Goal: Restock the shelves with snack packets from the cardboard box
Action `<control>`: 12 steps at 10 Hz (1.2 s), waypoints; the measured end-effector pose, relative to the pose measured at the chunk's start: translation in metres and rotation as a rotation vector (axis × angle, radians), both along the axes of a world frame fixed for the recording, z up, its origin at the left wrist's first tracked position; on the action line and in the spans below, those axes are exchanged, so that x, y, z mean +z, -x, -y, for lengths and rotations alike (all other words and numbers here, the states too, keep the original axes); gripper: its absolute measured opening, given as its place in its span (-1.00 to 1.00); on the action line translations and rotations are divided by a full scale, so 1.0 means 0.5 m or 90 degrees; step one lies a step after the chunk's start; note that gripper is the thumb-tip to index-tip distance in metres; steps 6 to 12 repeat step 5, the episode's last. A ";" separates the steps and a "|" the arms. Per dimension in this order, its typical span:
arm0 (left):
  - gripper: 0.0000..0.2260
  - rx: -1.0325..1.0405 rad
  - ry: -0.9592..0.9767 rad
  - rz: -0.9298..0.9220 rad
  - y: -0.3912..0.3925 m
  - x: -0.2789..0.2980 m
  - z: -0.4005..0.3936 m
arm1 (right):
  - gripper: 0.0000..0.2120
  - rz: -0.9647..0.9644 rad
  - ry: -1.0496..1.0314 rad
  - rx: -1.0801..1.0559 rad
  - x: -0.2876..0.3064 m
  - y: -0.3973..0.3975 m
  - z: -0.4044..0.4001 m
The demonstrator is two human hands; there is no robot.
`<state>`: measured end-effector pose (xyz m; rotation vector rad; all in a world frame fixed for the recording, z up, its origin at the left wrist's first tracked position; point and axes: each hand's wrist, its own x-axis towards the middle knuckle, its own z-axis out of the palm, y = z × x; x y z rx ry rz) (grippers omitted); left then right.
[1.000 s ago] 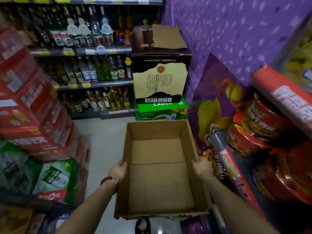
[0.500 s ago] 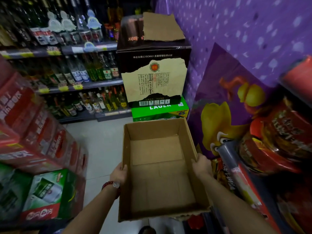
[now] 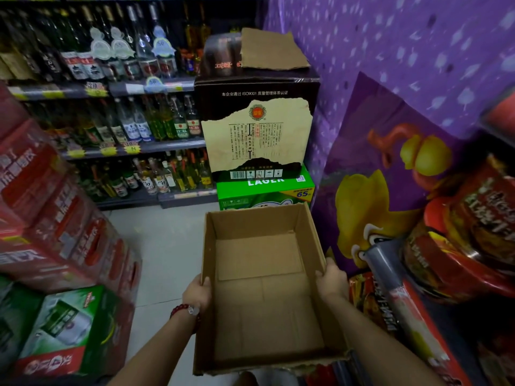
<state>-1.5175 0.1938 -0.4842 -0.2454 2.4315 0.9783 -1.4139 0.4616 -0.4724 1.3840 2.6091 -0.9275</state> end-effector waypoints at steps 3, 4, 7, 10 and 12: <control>-0.64 0.034 0.035 -0.005 0.010 0.029 -0.004 | -0.61 -0.092 -0.039 0.005 0.024 0.002 0.007; -0.65 0.049 0.016 -0.041 0.018 0.074 -0.003 | -0.65 -0.086 -0.053 0.034 0.059 0.018 0.010; -0.71 0.044 0.002 -0.077 0.025 0.126 0.005 | -0.68 -0.082 -0.050 0.056 0.113 0.030 0.022; -0.71 0.044 0.002 -0.077 0.025 0.126 0.005 | -0.68 -0.082 -0.050 0.056 0.113 0.030 0.022; -0.71 0.044 0.002 -0.077 0.025 0.126 0.005 | -0.68 -0.082 -0.050 0.056 0.113 0.030 0.022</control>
